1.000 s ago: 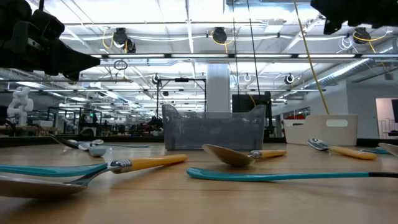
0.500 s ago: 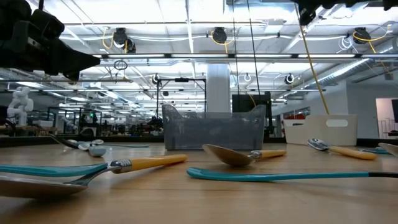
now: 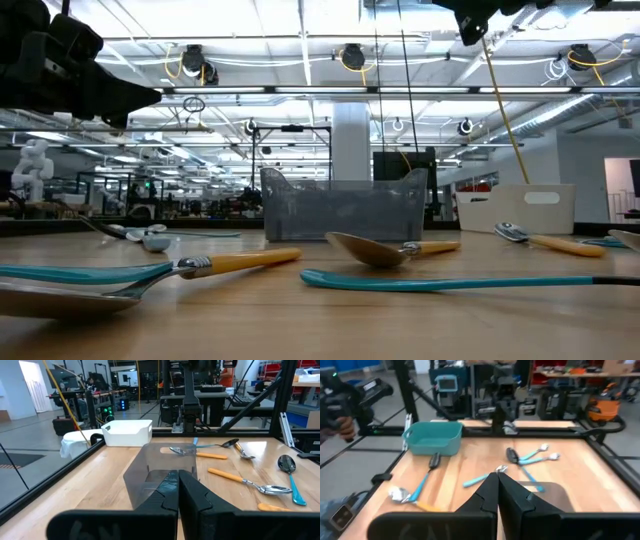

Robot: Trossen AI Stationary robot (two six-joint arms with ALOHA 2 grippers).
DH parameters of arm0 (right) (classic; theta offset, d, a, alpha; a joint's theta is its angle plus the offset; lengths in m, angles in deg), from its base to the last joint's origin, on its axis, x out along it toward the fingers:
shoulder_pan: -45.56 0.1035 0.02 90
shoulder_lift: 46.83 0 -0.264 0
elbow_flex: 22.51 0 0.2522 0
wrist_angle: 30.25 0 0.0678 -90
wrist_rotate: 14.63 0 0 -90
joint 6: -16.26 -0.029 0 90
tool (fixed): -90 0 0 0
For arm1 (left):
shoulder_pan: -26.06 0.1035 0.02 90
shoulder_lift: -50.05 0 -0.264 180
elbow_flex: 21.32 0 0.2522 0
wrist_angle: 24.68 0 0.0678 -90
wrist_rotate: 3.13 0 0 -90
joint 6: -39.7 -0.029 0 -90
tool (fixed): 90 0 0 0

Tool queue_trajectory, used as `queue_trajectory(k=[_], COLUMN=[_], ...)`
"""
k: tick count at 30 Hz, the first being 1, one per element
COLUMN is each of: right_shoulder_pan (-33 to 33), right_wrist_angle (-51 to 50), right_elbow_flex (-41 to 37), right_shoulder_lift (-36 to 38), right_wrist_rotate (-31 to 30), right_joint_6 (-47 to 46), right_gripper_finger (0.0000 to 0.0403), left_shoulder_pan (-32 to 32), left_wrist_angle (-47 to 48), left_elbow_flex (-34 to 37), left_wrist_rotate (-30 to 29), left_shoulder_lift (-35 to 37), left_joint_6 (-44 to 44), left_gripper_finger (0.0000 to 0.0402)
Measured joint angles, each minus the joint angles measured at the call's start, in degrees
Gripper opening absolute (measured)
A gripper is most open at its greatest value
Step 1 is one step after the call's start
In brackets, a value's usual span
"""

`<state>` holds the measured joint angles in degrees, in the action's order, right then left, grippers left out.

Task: Sort silverware by color (type)
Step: Put the top left yellow spoon into the white bin

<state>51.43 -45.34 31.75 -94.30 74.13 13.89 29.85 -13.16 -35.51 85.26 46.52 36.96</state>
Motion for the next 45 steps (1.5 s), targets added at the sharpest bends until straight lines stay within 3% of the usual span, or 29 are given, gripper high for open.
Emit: queue_trajectory(k=[15, 26, 45], right_shoulder_pan=[6.6, 8.6, 9.8], right_wrist_angle=[-9.2, -12.1, -25.5], right_elbow_flex=[6.9, 10.9, 22.8], right_shoulder_lift=[-12.3, -21.2, -40.5], right_wrist_rotate=[-0.2, -0.2, -0.2], right_joint_6=[0.1, 3.0, 5.3], right_gripper_finger=[0.0000, 0.0000, 0.0000], left_shoulder_pan=[0.0, 0.0, 0.0], left_wrist_angle=[0.4, 0.5, 0.5], left_elbow_flex=[0.0, 0.0, 0.0], left_wrist_rotate=[0.0, 0.0, 0.0], left_shoulder_lift=[0.0, 0.0, 0.0], left_joint_6=[0.0, 0.0, -0.8], left_gripper_finger=[0.0001, 0.0001, 0.0001])
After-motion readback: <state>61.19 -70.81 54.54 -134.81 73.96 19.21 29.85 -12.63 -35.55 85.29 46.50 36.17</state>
